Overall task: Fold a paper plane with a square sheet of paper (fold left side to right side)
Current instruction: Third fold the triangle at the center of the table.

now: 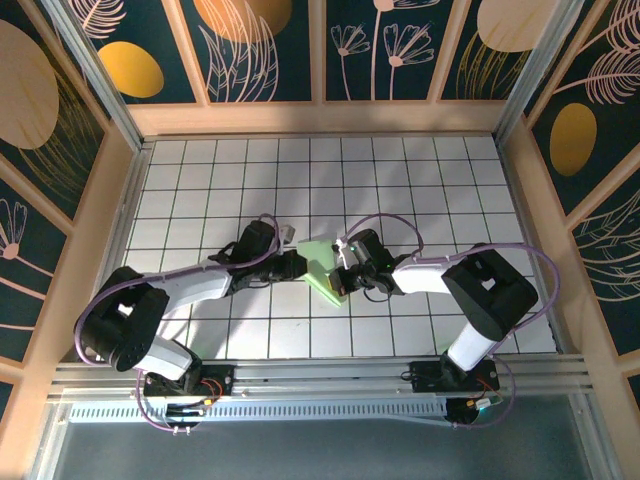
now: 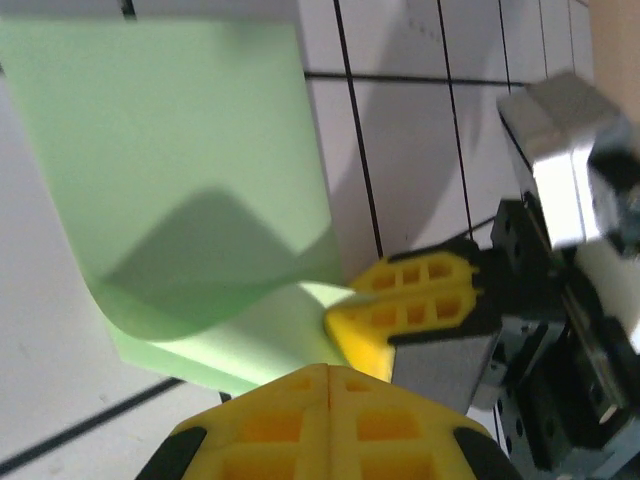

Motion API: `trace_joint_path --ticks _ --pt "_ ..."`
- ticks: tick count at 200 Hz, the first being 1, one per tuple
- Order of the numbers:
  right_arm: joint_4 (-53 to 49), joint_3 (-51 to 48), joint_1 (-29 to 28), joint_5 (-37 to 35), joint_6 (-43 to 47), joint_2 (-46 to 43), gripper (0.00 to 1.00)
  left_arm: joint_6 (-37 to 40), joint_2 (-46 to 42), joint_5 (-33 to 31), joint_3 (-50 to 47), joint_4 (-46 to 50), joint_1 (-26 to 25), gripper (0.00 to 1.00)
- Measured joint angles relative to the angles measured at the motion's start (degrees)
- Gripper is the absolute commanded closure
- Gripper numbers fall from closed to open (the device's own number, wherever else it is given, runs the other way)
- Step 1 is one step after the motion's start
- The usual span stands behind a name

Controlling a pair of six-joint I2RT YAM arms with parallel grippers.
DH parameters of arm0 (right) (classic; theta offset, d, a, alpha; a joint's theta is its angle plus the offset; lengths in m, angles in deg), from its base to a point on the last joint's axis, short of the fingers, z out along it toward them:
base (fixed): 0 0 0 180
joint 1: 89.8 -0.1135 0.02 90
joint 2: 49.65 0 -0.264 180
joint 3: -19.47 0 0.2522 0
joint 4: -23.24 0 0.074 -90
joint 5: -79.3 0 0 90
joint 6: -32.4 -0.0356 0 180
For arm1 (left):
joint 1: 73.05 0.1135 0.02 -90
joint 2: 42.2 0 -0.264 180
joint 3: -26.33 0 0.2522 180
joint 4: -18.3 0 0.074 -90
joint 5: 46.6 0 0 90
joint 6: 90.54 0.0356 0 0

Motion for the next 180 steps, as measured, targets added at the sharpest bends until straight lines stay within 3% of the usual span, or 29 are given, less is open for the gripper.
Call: trace_joint_path --ticks 94,180 --pt "0.5 0.3 0.0 0.4 0.0 0.6 1.0 -4.9 7.4 2.4 -0.8 -9.7 -3.3 0.97" --pt "0.5 0.4 0.0 0.4 0.0 0.7 1.0 -4.8 11.0 1.7 -0.7 -9.2 -3.4 0.97"
